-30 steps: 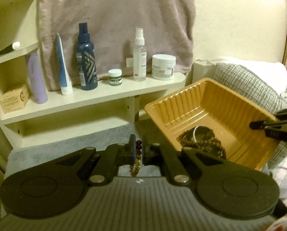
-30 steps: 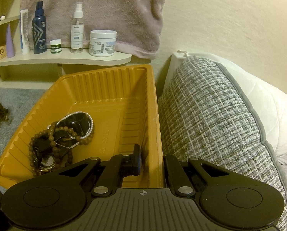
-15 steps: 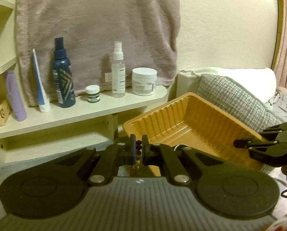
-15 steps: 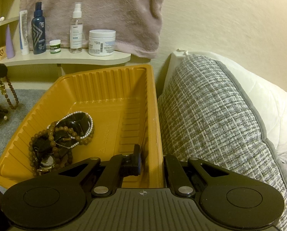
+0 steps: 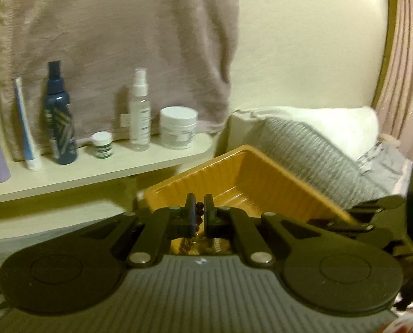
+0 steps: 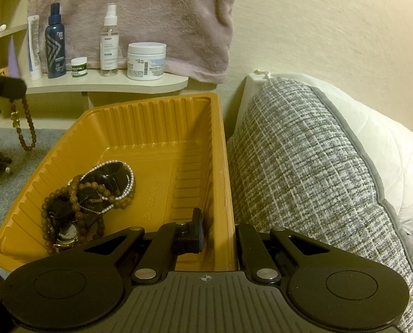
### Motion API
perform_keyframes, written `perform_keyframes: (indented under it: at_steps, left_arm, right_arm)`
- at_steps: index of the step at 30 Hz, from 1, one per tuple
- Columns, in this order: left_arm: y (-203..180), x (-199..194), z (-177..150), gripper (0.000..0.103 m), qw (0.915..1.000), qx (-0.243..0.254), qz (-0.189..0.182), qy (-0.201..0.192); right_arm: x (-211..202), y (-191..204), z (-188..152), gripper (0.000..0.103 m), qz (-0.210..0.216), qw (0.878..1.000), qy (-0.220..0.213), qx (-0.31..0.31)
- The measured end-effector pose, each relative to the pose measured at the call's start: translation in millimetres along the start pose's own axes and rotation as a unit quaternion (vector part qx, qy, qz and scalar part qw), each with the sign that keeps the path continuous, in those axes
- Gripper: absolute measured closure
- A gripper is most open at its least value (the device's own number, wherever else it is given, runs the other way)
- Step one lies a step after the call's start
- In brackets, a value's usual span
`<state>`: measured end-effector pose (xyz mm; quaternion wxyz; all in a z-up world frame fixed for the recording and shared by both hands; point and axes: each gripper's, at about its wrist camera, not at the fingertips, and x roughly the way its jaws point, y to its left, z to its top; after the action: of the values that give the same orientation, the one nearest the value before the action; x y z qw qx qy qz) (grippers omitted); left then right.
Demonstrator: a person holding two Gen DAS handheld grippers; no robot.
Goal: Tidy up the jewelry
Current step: 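Lower the bracelet into the orange tray and open the left tool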
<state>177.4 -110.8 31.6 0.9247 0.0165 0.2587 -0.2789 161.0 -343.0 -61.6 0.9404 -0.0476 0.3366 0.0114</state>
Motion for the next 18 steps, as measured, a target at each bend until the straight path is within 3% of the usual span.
perform_keyframes:
  at_steps: [9,18]
  left_arm:
    - [-24,10,7,0.099,0.9981,-0.010,-0.060,0.006]
    - [-43,30,-18,0.099,0.9944,-0.007,-0.091,0.053]
  right_arm:
    - [0,1,-1,0.097,0.000,1.000,-0.001,0.000]
    - [0,-2,-2,0.097,0.003,1.000,-0.001,0.005]
